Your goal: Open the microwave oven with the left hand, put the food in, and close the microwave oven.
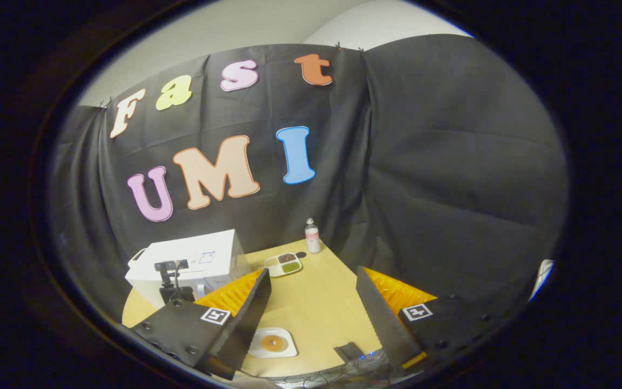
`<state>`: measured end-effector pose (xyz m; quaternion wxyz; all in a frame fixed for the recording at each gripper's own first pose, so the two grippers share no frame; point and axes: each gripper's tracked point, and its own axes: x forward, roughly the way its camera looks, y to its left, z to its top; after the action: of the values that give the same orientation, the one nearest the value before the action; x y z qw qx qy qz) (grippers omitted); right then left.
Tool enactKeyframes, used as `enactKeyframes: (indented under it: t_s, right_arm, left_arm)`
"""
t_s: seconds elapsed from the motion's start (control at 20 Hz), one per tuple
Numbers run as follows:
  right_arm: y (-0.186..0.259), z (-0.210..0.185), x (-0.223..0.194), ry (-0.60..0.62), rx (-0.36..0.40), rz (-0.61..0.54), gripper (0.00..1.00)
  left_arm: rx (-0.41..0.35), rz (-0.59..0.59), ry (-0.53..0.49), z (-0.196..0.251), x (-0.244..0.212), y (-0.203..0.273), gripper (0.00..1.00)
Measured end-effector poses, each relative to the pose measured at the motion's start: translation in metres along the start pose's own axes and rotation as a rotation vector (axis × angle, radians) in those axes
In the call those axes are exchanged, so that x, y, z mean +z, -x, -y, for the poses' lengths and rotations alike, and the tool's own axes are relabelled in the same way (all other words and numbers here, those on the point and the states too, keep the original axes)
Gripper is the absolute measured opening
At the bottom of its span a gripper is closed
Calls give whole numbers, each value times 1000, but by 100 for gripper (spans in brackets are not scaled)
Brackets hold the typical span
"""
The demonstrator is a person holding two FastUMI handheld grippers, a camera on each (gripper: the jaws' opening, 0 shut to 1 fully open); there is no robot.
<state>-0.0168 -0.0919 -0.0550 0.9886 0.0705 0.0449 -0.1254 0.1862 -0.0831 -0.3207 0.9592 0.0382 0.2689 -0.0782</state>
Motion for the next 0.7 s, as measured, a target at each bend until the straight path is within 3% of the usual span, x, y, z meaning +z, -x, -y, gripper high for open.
enactKeyframes:
  t_s: [0.05, 0.1, 0.2, 0.25, 0.35, 0.4, 0.45, 0.5, 0.55, 0.7]
  right_arm:
    - [-2, 1, 0, -3, -1, 1, 92]
    - [-4, 1, 0, -4, -2, 1, 92]
    - [-7, 3, -1, -7, -3, -4, 92]
    - [-8, 4, -2, -7, -4, -8, 92]
    - [-11, 5, -3, -7, -5, -15, 92]
    - [-13, 6, -2, -6, -6, -16, 99]
    - [-14, 7, -2, -6, -6, -17, 99]
    - [-15, 7, -1, -9, -6, -19, 92]
    - [-16, 7, -2, -13, -4, -20, 92]
    - [-19, 7, -2, -21, 3, -24, 92]
  left_arm:
    - [1, -2, -3, 1, 1, -3, 80]
    - [6, 0, -5, 1, 4, -5, 70]
    - [15, 0, -2, 1, 8, -9, 68]
    - [20, -4, 6, 0, 9, -12, 60]
    - [22, -10, 28, -1, 12, -17, 58]
    - [19, -21, 50, 0, 12, -18, 45]
    - [20, -28, 75, -1, 11, -20, 44]
    - [19, -39, 94, 0, 11, -19, 36]
    - [18, -41, 88, 0, 11, -21, 37]
    - [49, -63, 3, 0, 9, -21, 26]
